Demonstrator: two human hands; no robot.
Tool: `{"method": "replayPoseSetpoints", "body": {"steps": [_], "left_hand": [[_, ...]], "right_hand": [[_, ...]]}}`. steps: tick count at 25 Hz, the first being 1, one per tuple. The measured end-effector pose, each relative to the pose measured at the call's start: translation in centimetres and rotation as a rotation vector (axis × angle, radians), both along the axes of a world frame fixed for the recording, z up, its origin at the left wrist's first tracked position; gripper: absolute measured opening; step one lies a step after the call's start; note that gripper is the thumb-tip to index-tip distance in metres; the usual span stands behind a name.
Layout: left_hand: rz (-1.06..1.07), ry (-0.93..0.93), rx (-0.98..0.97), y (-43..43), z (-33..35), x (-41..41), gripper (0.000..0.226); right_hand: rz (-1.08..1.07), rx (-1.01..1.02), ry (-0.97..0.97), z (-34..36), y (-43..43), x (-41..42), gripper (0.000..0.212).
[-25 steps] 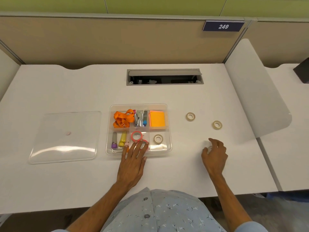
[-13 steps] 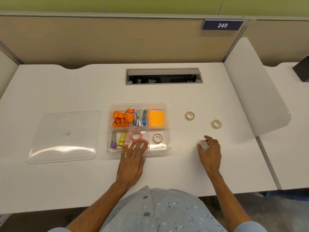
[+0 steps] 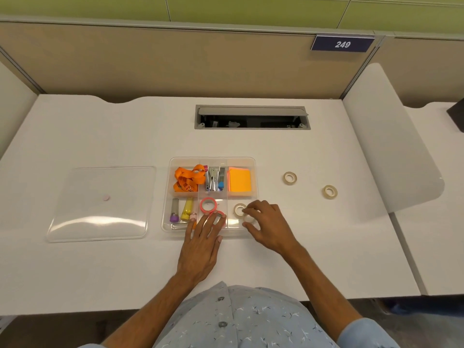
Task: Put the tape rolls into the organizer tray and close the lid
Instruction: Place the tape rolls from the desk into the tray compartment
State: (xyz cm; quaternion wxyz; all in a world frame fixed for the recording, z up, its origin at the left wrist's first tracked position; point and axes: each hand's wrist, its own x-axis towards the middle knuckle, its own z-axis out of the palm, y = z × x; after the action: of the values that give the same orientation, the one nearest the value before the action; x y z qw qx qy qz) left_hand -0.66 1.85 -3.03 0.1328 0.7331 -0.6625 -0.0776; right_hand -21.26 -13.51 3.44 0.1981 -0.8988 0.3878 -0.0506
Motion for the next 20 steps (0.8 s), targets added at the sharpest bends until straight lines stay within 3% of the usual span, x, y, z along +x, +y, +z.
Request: {"method": "replayPoseSetpoints", "body": {"steps": [5, 14, 20], "left_hand": [[-0.001, -0.002, 0.013, 0.0, -0.1, 0.0, 0.058], [-0.003, 0.016, 0.004, 0.0, -0.2, 0.1, 0.060], [-0.004, 0.004, 0.005, 0.1, 0.0, 0.1, 0.060]], "right_hand": [[-0.055, -0.005, -0.001, 0.0, 0.4, -0.8, 0.046], [-0.358, -0.022, -0.059, 0.9, -3.2, -4.4, 0.030], [-0.483, 0.081, 0.159, 1.2, -6.0, -4.7, 0.057]]}}
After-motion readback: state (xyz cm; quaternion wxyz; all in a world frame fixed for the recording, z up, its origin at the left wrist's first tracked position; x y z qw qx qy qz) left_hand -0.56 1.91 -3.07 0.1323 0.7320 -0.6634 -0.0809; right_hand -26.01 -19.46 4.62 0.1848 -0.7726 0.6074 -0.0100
